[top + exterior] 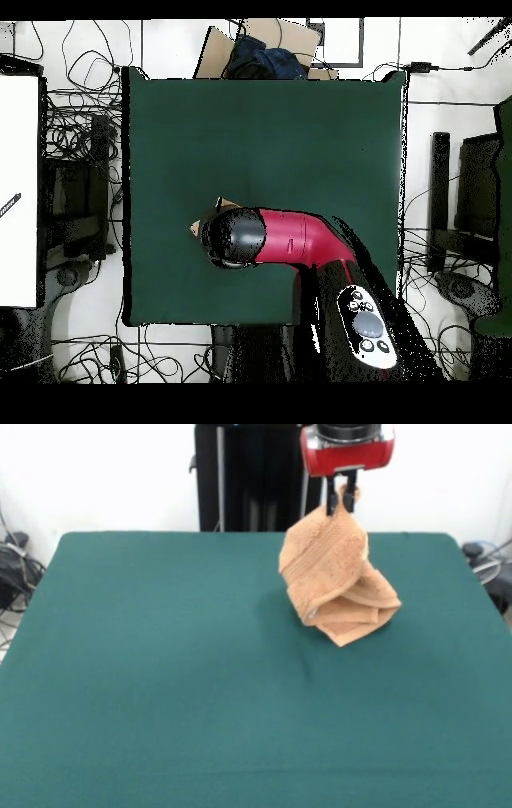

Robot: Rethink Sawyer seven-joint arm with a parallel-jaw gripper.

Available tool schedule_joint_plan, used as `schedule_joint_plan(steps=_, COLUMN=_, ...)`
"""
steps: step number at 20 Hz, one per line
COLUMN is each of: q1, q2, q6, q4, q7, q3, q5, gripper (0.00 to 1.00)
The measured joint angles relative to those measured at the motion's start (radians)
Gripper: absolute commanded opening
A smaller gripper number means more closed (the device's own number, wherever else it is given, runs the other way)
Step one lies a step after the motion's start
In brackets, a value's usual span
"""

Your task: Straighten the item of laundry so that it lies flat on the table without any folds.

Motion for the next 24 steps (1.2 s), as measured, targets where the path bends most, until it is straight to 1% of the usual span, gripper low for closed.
schedule_joint_plan(steps=9, q1=0.001, q2=0.002, q6=0.043, q4=-0.056, q7=0.000, q3=0.001, q5=0.000, gripper=0.00)
schedule_joint_plan(steps=13, q1=0.001, q2=0.020, q6=0.077, q4=-0.108, q7=0.000, q3=0.001, q5=0.000, gripper=0.00)
schedule_joint_plan(steps=17, q1=0.000, q2=0.039, q6=0.083, q4=-0.135, q7=0.000, q3=0.002, q5=0.000, gripper=0.00)
schedule_joint_plan(steps=24, q1=0.001, q2=0.054, q6=0.083, q4=-0.146, q7=0.000, q3=0.003, q5=0.000, gripper=0.00)
